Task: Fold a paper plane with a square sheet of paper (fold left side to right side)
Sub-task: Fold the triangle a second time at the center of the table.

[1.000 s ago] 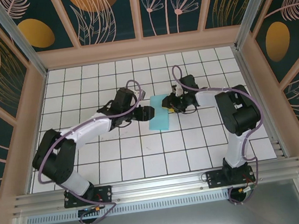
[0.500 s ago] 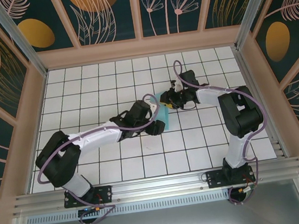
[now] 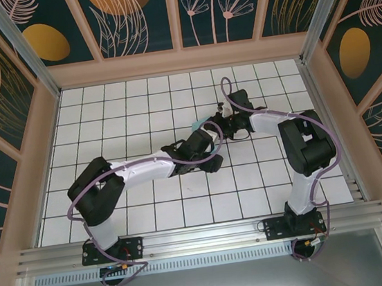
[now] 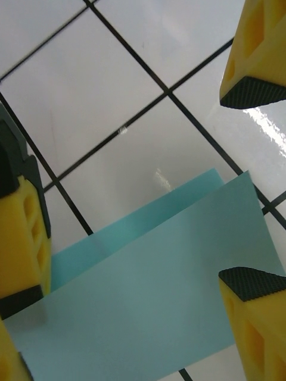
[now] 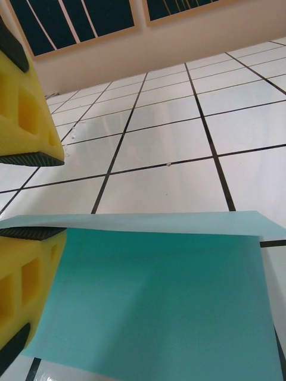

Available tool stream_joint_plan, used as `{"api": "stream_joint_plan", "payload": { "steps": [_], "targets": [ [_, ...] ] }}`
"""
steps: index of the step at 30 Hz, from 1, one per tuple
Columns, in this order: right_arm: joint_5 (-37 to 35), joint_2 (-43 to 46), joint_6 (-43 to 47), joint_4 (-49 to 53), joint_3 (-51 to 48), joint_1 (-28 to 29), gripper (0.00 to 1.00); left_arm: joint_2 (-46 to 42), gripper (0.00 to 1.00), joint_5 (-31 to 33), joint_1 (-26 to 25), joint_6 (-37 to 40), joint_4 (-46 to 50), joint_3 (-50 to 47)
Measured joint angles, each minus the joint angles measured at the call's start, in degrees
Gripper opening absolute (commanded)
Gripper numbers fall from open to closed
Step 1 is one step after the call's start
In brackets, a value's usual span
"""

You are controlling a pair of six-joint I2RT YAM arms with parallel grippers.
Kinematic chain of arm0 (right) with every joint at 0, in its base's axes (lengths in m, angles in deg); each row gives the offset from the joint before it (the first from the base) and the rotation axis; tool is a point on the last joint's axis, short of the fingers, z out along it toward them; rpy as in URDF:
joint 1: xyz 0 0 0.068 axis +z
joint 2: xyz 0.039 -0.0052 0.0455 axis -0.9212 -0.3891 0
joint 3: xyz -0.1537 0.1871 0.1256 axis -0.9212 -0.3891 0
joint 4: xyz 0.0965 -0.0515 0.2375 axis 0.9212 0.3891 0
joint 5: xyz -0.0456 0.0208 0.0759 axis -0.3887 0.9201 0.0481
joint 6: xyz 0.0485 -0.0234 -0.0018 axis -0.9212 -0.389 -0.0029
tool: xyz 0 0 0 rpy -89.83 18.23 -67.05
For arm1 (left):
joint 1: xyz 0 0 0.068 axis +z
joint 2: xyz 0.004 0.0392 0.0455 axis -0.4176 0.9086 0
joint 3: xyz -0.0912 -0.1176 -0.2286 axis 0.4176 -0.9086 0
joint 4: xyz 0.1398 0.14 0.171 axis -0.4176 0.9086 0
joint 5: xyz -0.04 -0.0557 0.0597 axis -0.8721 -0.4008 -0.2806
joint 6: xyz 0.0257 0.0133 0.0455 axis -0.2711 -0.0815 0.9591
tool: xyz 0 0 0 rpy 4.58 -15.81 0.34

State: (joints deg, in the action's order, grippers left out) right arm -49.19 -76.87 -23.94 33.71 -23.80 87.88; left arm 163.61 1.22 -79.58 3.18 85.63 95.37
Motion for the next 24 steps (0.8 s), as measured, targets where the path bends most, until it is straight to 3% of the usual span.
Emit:
{"api": "stream_joint_plan", "payload": {
  "steps": [6, 10, 17, 24],
  "targets": [
    [-0.02, 0.0, -0.04, 0.04, 0.94, 0.2, 0.35, 2.99, 0.71, 4.39, -1.16, 0.07, 3.23, 3.85],
    [-0.02, 0.0, -0.02, 0.02, 1.53, 0.35, 0.35, 4.04, 0.64, 5.97, -2.03, 0.26, 4.52, 5.62],
    [-0.11, -0.02, 0.04, 1.14, 1.95, 0.35, 0.35, 4.07, 0.41, 6.34, -2.23, 0.68, 6.25, 5.81],
    [-0.31, -0.09, 0.11, 1.79, 2.25, 0.35, 0.35, 4.07, 0.25, 7.74, -2.23, 1.03, 7.56, 5.92]
  ]
}}
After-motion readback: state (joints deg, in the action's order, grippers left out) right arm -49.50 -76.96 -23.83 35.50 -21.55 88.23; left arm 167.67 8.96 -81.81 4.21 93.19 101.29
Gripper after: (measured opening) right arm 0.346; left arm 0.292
